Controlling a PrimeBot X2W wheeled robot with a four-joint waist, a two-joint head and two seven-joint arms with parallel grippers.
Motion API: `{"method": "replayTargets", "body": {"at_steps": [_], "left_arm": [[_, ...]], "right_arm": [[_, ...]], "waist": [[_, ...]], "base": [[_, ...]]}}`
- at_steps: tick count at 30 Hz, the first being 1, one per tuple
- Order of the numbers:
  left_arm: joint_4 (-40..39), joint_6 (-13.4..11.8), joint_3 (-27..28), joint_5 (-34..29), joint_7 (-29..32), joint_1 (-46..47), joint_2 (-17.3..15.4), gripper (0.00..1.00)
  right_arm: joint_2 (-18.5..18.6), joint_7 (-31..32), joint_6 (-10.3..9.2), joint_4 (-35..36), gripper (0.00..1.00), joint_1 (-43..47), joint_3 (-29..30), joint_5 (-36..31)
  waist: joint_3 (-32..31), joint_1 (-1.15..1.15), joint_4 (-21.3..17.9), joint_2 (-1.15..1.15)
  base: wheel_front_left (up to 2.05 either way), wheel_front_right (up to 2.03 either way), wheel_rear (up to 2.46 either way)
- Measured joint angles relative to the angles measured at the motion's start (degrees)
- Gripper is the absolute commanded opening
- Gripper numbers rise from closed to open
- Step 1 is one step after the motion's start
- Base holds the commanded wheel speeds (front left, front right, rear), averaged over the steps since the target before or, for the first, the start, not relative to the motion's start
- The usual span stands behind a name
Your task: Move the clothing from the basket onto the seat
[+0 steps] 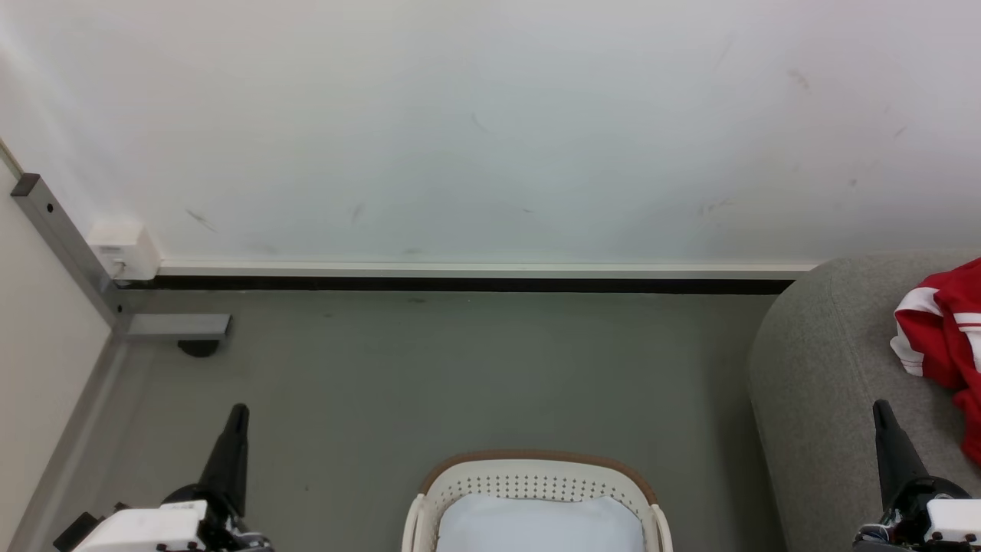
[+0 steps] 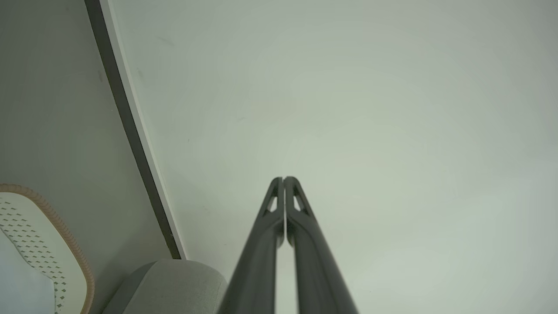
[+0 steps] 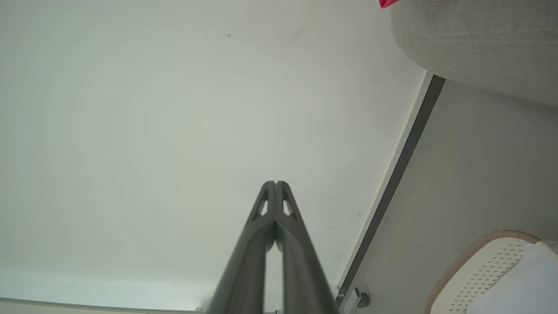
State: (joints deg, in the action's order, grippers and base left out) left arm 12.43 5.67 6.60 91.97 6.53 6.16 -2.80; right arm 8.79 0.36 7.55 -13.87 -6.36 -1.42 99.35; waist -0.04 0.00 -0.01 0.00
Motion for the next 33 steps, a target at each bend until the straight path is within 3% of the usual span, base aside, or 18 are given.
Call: {"method": "replayTargets", "body": {"at_steps": [33], "left_arm": [[0.0,0.0,0.0,0.0,0.0,0.0,0.0,0.0]], "right_arm": [[0.3,-0.4,0.0,0.1,0.0,0.0,-0.4,0.3]], "waist": [[0.0,0.0,0.0,0.0]], "base": [[0.0,0.0,0.0]]}}
